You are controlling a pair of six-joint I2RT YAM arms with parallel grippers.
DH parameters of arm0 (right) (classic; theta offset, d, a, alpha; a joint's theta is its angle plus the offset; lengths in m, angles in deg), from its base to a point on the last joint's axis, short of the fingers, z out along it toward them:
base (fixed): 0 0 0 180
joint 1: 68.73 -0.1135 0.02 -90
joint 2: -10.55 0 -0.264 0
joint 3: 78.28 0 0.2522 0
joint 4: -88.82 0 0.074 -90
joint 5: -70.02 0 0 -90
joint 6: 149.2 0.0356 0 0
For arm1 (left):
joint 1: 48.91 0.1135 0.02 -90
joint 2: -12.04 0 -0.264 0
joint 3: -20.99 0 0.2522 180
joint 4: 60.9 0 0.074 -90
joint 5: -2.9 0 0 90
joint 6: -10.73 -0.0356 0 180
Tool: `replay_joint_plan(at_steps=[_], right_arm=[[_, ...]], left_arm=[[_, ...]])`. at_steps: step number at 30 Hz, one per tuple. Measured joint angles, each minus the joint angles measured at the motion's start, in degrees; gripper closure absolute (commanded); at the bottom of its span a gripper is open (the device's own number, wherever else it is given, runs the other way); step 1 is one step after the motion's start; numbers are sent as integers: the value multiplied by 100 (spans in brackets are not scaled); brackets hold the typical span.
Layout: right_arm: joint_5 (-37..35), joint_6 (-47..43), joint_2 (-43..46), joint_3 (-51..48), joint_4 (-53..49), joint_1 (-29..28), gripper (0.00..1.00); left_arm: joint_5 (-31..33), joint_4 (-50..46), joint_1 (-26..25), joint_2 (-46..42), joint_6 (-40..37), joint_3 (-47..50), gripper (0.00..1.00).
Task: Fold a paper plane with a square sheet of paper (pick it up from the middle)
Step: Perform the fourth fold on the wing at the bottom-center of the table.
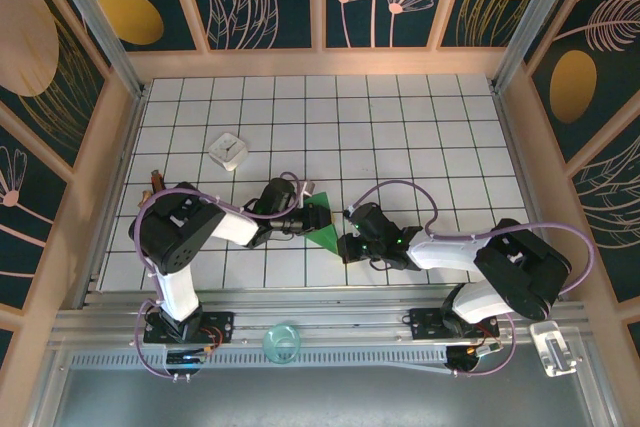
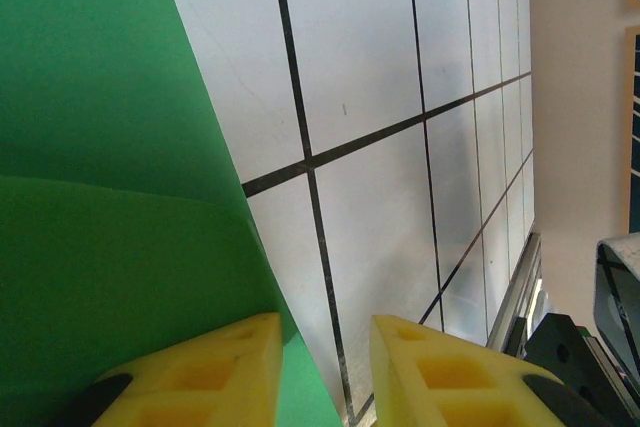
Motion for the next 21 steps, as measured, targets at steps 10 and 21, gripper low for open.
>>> replay_joint_plan(at_steps=[10,21], right_arm=[[0,0,0,-22,39,0,100],[-2,0,11,-57,107,0,95]], left_arm=[[-24,2,0,44,-9,-68,68],[-7,-402,-2,103,-155,-339,68]])
